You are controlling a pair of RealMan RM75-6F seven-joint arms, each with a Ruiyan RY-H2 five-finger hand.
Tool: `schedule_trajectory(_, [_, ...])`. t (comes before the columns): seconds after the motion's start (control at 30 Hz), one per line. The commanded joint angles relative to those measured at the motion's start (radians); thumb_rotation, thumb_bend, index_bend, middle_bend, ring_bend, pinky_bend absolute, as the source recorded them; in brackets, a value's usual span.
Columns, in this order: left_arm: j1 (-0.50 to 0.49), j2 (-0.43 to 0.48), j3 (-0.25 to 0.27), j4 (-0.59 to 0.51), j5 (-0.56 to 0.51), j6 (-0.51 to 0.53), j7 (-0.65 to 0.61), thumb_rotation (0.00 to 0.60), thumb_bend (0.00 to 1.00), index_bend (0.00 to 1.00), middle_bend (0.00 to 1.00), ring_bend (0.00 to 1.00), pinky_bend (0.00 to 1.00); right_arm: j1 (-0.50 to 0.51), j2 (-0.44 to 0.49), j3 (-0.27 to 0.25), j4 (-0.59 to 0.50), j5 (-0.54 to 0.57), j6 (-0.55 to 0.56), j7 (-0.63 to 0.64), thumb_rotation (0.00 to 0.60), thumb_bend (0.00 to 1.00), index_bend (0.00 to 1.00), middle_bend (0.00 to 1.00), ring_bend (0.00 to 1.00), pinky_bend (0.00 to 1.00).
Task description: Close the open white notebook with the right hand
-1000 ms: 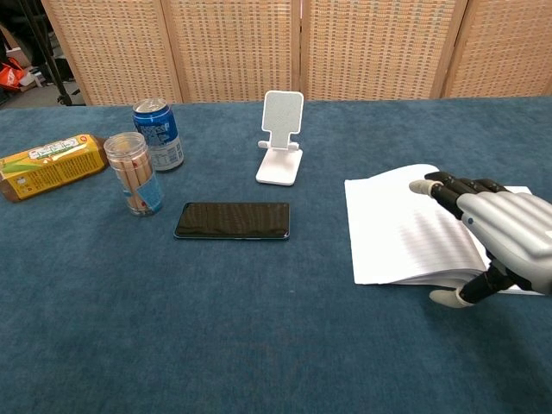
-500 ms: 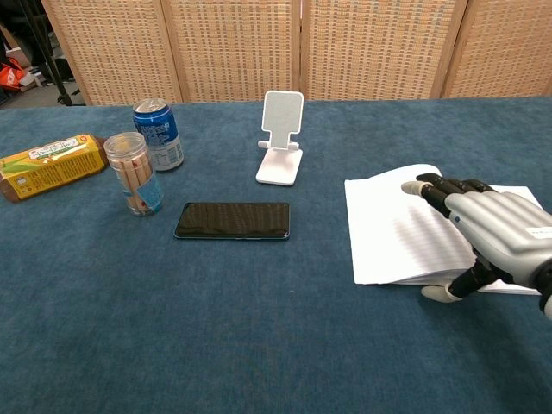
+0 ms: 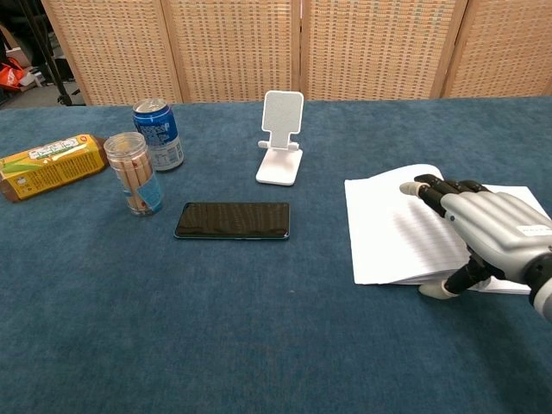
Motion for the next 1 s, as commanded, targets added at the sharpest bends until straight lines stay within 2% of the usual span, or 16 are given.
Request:
schedule_trajectory(0.03, [0.001, 0.001, 0.0, 0.0, 0.001, 0.002, -0.001, 0.6, 0.0, 0.0, 0.0, 0.0, 0.0, 0.002, -0.002, 0.0, 0.006, 0.005, -0.003, 0.004, 0.6, 0.0, 0.0, 0.0, 0.0, 0.0])
schedule_trajectory(0.23, [0.001, 0.001, 0.001, -0.001, 0.003, 0.003, -0.002, 0.6, 0.0, 0.0, 0.0, 0.0, 0.0, 0.004, -0.005, -0.002, 0.02, 0.014, -0.006, 0.012, 0.6, 0.0, 0.0, 0.0, 0.0, 0.0])
schedule_trajectory(0.33, [0.001, 0.001, 0.002, 0.0, 0.005, 0.003, -0.002, 0.6, 0.0, 0.0, 0.0, 0.0, 0.0, 0.003, -0.005, -0.004, 0.028, 0.015, -0.005, 0.023, 0.6, 0.04, 0.0, 0.0, 0.0, 0.0])
schedule_trajectory(0.57, [0.0, 0.001, 0.006, -0.002, 0.013, 0.0, -0.002, 0.6, 0.0, 0.0, 0.0, 0.0, 0.0, -0.004, -0.011, -0.006, 0.05, -0.001, 0.025, 0.06, 0.6, 0.35, 0.0, 0.0, 0.0, 0.0])
schedule_trajectory(0.63, [0.0, 0.001, 0.007, -0.002, 0.015, 0.001, -0.003, 0.6, 0.0, 0.0, 0.0, 0.0, 0.0, -0.006, -0.013, -0.006, 0.052, -0.005, 0.035, 0.063, 0.6, 0.4, 0.0, 0.0, 0.0, 0.0])
schedule_trajectory(1.0, [0.002, -0.003, 0.007, -0.001, 0.02, 0.01, -0.003, 0.6, 0.0, 0.0, 0.0, 0.0, 0.0, -0.036, -0.012, -0.009, 0.041, 0.0, 0.085, 0.084, 0.6, 0.41, 0.0, 0.0, 0.0, 0.0])
